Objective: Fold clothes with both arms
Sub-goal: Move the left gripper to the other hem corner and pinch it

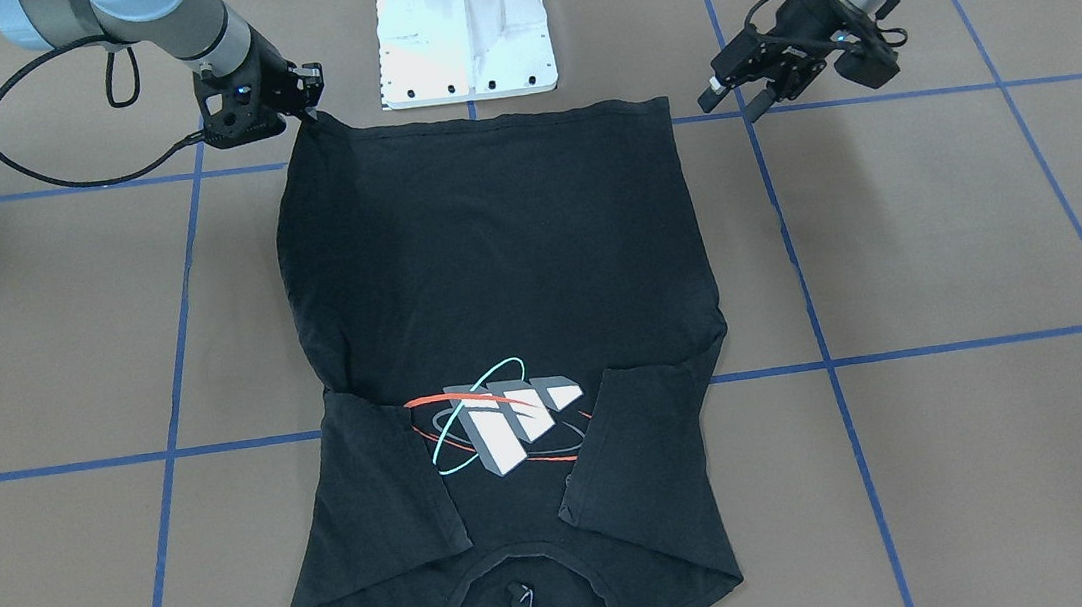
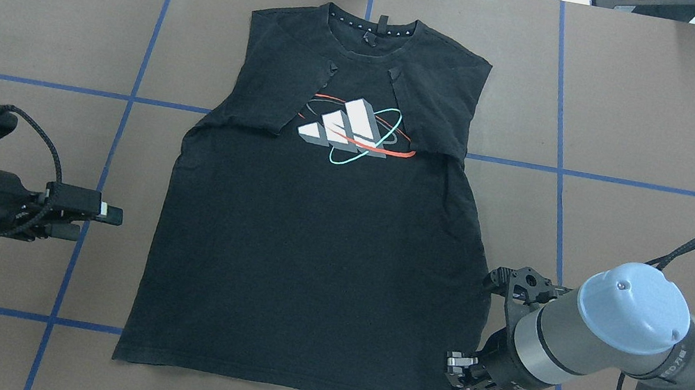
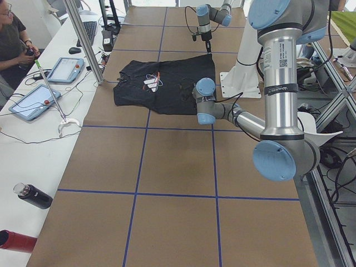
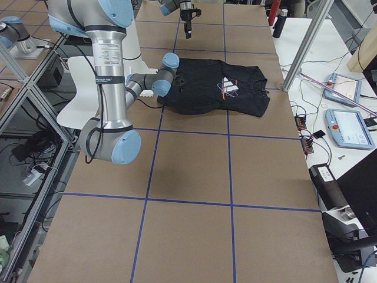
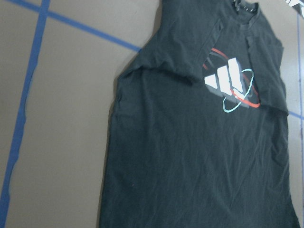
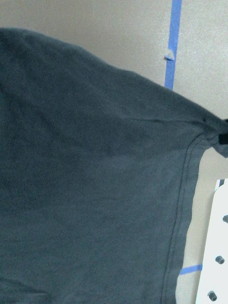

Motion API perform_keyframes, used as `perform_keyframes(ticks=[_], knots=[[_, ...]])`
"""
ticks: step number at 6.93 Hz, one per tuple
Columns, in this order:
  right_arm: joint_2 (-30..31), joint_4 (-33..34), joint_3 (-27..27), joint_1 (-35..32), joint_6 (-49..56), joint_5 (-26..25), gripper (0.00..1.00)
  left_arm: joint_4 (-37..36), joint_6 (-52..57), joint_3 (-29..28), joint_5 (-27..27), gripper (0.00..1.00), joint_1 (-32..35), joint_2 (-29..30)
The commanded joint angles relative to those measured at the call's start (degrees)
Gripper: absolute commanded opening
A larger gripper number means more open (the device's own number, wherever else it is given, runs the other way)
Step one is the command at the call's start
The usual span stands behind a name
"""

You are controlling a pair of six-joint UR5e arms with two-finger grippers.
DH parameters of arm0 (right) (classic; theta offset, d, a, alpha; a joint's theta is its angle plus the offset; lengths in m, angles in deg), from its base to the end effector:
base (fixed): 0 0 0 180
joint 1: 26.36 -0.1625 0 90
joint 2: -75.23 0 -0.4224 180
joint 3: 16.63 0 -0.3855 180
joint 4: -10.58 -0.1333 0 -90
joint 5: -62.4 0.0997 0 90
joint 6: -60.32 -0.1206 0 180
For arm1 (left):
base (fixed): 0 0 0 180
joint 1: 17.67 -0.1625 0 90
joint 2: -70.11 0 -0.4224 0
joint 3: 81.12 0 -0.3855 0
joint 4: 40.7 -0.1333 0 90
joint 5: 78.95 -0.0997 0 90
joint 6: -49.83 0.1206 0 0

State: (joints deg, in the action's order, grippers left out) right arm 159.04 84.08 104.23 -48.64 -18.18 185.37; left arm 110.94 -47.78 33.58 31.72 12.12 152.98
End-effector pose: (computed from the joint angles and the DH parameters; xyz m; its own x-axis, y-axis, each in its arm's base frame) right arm -0.4313 -0.2498 0.3301 0.5214 0.0329 0.8527 0.1948 0.9683 -0.1565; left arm 0.3408 -0.2996 0.3884 0.1393 -0.2225 -0.9649 0.1840 0.9633 -0.1956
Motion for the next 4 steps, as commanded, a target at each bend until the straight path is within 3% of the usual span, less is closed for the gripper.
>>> perform_keyframes(ticks=[1,4], knots=[[-0.41,-0.02,1.22,-1.62,-0.07,0.87,0.0,-0.11,-5.56,-0.09,-7.2,1.0,-8.49,0.09],[-1.54,-0.02,1.22,-2.23,-0.07,0.87,0.0,-0.55,-7.59,-1.4,-11.6,1.0,-13.34,0.27]])
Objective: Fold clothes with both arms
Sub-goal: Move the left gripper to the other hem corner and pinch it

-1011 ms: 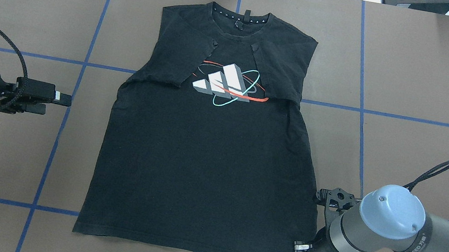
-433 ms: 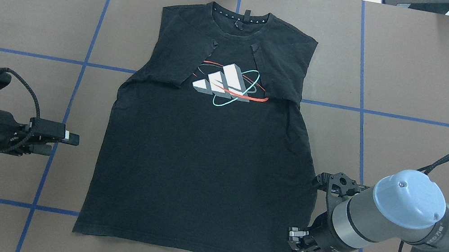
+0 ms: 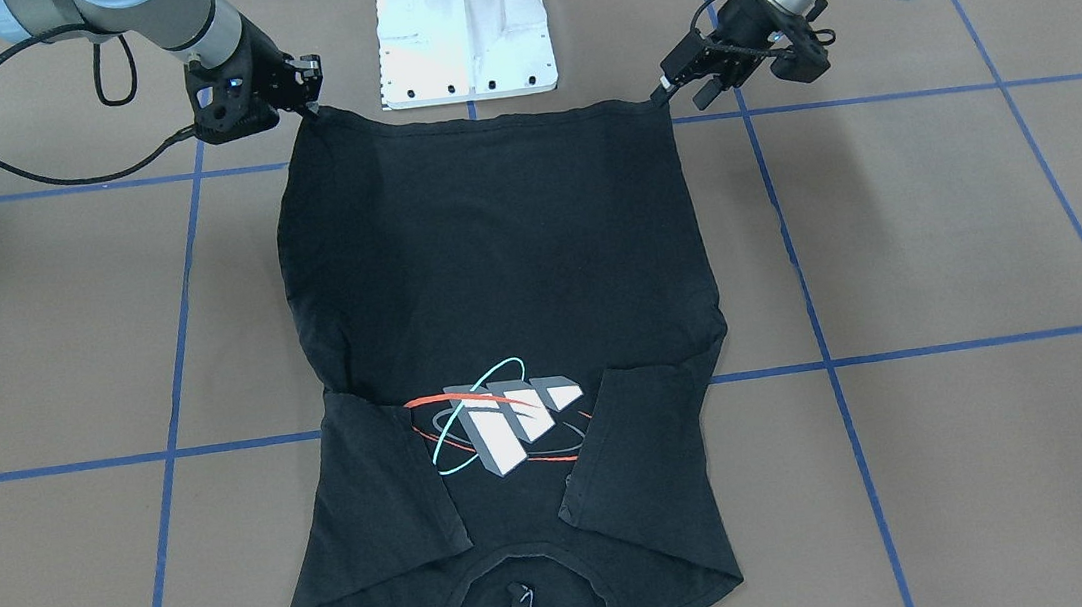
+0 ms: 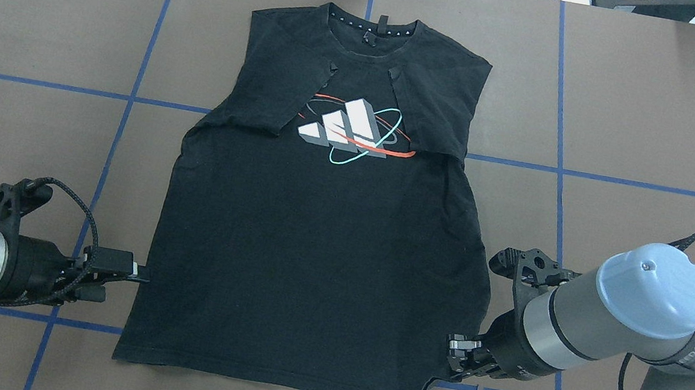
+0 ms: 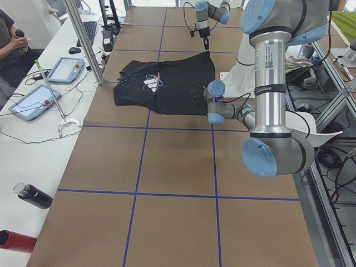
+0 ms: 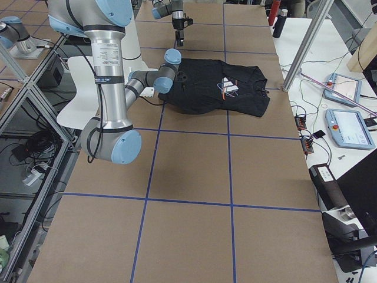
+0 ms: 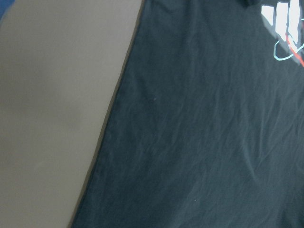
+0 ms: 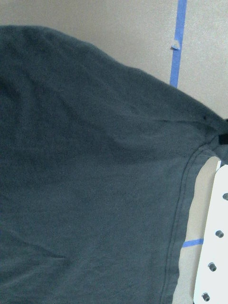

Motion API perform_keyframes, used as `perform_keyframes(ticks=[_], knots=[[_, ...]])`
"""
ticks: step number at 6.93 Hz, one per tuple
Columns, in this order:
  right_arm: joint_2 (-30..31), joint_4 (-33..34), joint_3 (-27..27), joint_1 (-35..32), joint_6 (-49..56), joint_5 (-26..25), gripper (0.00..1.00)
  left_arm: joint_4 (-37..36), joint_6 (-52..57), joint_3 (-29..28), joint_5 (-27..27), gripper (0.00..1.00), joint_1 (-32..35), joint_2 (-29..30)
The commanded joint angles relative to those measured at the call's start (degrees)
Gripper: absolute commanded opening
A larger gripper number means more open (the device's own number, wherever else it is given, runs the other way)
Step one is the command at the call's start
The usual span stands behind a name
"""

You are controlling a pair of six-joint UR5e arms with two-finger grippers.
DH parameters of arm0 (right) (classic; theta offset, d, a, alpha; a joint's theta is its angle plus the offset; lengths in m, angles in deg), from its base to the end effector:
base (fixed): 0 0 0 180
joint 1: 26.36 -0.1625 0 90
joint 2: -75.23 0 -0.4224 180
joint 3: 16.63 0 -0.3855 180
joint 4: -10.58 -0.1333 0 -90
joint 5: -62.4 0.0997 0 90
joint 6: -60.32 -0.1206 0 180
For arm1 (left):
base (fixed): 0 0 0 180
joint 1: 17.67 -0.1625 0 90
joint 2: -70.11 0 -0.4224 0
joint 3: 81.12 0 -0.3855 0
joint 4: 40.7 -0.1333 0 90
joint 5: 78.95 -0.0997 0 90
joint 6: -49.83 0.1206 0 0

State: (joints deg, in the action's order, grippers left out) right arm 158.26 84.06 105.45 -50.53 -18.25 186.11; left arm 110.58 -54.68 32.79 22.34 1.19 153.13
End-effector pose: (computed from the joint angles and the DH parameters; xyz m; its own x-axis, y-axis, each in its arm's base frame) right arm -0.4196 -0.2611 0.3134 0.4903 0.0394 0.8706 0.1777 0.9735 -0.1441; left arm 0.3938 -0.2504 0.3961 0.1532 -0.3120 -0.9377 0.1798 0.9418 -0.2840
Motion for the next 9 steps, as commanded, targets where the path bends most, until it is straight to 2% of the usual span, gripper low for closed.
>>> perform_keyframes(ticks=[1,9], knots=[[-0.76,0.0,0.0,-0.78,0.0,0.21,0.0,-0.2,-0.7,-0.98,-2.41,1.0,-2.69,0.12],[-0.76,0.0,0.35,-2.89,0.0,3.45,0.0,-2.48,-0.7,-4.76,-2.59,1.0,-6.56,2.05]])
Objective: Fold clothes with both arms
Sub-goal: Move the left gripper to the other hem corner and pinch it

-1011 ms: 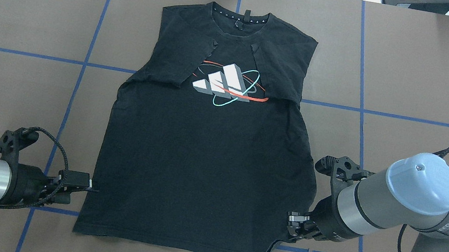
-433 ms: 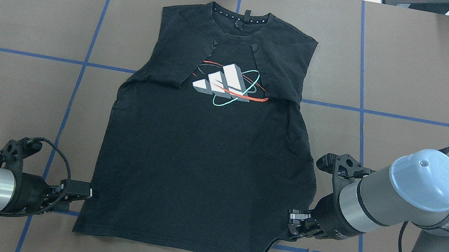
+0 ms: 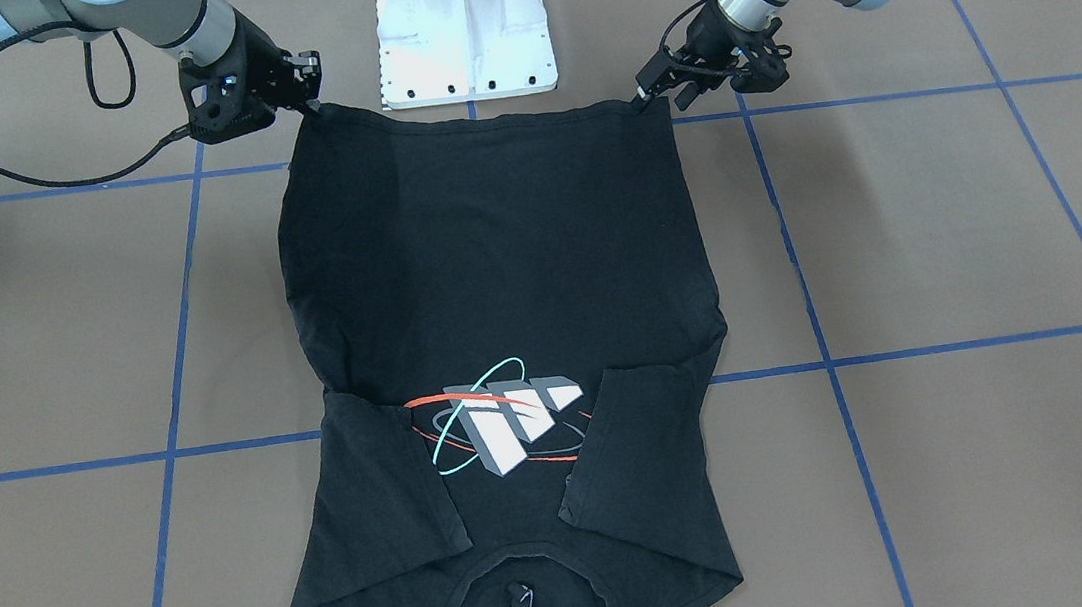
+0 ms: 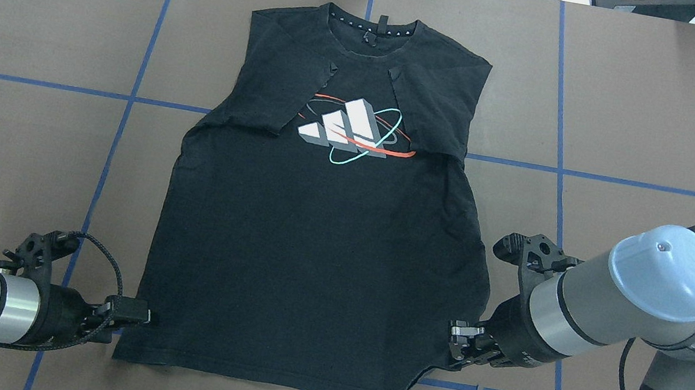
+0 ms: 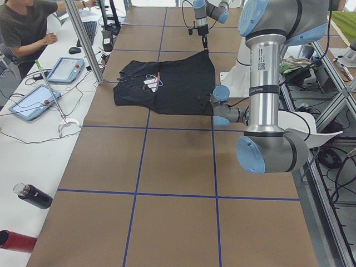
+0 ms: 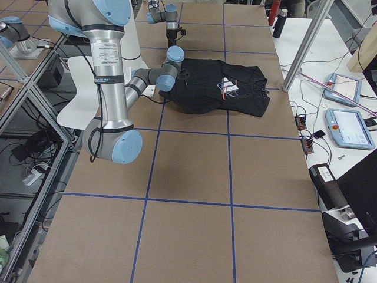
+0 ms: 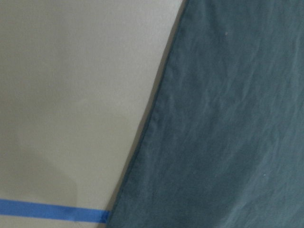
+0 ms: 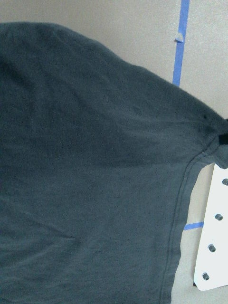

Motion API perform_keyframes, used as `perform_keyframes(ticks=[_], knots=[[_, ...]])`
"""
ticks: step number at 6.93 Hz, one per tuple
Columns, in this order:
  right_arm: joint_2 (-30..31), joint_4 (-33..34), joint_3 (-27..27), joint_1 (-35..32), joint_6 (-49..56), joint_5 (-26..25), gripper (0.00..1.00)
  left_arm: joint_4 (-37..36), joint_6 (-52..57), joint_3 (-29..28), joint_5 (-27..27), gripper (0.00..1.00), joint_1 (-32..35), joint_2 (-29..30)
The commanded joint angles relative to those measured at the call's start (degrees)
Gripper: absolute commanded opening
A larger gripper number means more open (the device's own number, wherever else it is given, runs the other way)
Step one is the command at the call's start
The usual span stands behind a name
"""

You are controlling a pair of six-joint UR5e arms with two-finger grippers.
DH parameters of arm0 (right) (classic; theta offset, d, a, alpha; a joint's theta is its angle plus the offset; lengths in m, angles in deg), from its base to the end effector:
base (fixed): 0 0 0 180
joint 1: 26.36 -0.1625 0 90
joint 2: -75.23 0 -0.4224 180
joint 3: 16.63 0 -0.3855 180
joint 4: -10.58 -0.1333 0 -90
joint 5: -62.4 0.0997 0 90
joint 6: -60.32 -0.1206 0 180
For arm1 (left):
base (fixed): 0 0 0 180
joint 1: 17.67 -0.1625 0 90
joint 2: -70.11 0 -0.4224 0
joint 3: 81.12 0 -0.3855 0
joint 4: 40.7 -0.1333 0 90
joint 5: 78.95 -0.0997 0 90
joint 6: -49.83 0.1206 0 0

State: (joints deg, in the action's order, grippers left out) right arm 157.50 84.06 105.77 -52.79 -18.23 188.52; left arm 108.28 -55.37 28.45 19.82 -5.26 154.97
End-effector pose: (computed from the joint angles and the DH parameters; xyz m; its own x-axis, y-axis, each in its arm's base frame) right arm -0.4091 -0.2728 0.3029 0.4663 0.0527 0.8830 0.1775 0.9723 -0.1518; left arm 0.4423 -0.2150 0.4256 0.2508 -0.3205 -0.9134 0.1404 0.9457 -0.2933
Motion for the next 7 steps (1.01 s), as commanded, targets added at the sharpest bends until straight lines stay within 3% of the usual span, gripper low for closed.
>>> perform_keyframes(ticks=[1,5,7], knots=[[0.0,0.0,-0.05,-0.81,-0.02,1.32,0.0,-0.18,0.0,-0.85,0.02,1.0,-0.2,0.22],[0.0,0.0,-0.06,-2.31,0.06,2.81,0.0,-0.53,0.0,-0.85,0.02,0.99,-2.13,0.39],[0.0,0.0,-0.06,-2.48,0.06,2.9,0.0,-0.62,0.0,-0.85,0.02,0.92,-2.57,0.39]])
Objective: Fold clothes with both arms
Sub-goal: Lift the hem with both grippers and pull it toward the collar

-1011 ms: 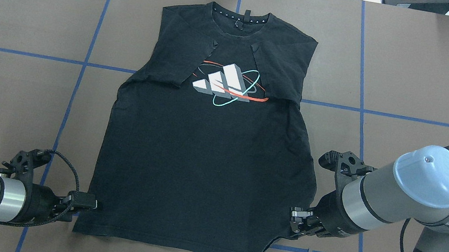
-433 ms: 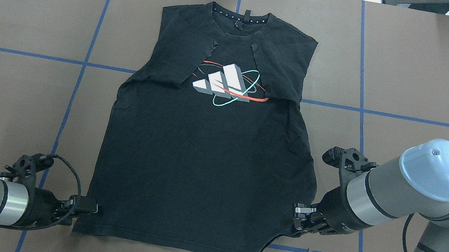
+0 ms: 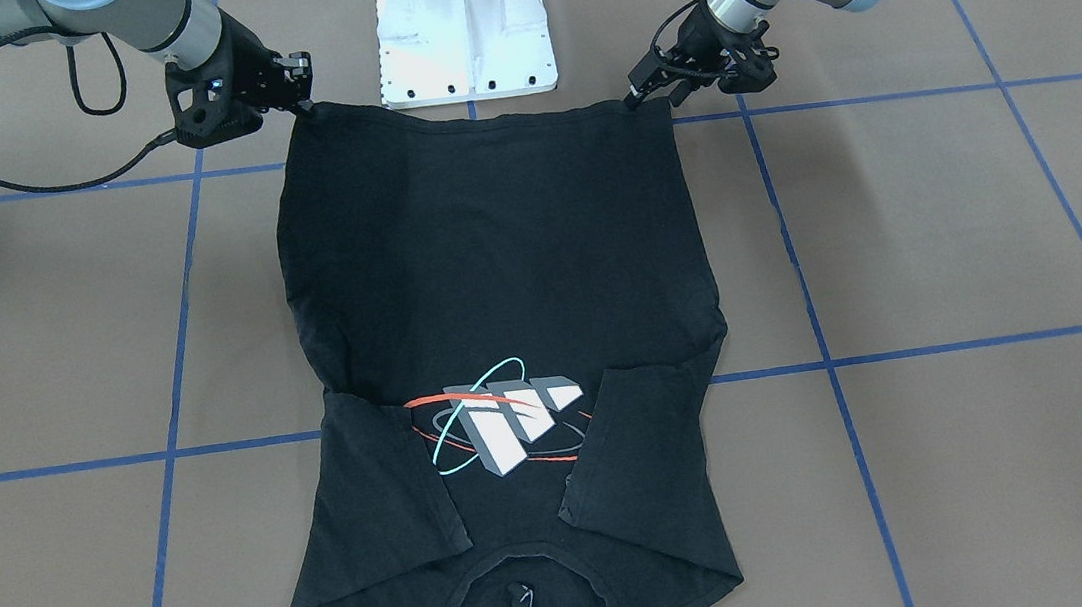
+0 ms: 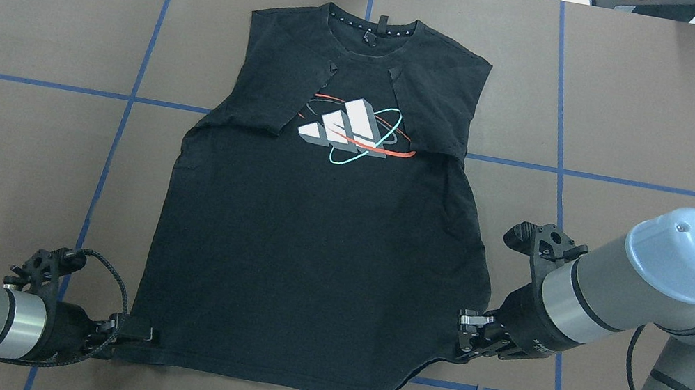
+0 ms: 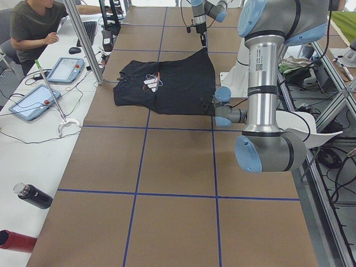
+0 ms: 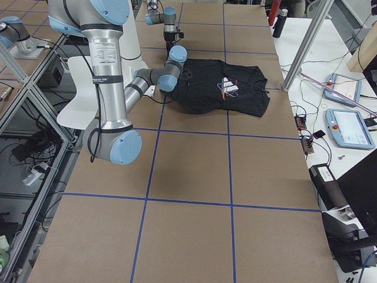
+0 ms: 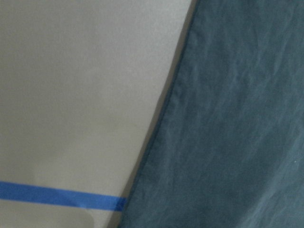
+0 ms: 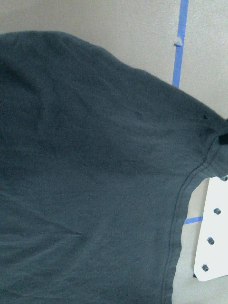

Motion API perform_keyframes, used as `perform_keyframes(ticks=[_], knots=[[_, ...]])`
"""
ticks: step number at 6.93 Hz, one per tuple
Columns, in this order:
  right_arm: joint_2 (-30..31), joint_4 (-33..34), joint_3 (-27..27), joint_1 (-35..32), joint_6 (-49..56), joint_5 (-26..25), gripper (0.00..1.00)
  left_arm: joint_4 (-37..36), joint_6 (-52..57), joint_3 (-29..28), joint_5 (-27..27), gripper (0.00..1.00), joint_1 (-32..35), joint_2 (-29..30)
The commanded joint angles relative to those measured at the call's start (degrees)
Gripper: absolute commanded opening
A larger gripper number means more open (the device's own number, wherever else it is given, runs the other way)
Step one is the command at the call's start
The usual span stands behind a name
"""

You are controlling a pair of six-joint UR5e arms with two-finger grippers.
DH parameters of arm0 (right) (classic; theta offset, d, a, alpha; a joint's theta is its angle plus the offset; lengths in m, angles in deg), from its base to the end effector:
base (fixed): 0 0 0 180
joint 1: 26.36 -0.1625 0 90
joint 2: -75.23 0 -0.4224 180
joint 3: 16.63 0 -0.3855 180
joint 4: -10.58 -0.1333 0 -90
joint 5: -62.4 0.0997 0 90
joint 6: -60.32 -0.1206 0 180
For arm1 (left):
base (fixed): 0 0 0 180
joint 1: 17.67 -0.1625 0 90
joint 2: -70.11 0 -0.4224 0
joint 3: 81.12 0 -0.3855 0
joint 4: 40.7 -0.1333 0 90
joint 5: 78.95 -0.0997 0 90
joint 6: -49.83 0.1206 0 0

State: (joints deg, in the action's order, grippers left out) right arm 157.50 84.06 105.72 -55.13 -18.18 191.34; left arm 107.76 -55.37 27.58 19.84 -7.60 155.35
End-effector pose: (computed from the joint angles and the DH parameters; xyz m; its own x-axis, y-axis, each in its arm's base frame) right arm -0.3974 -0.2838 0.3013 0.4558 0.0733 0.8871 0.1801 0.9684 -0.1726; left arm 0.4553 -0.1975 0.4316 0.2796 -0.3128 -0.9077 0.1064 0.9497 -0.2945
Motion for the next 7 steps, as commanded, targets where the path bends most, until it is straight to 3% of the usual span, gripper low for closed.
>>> perform_keyframes(ticks=[1,4,7], knots=[[0.0,0.0,0.08,-0.14,0.01,0.08,0.0,-0.1,0.0,-0.07,0.0,0.85,-0.23,0.01],[0.09,0.0,0.08,-0.41,0.01,0.34,0.0,-0.1,0.0,0.01,0.0,0.62,-0.23,0.63],[0.09,0.0,0.17,-1.29,0.01,1.66,0.0,-0.1,0.0,0.36,0.0,0.18,-0.23,0.19]])
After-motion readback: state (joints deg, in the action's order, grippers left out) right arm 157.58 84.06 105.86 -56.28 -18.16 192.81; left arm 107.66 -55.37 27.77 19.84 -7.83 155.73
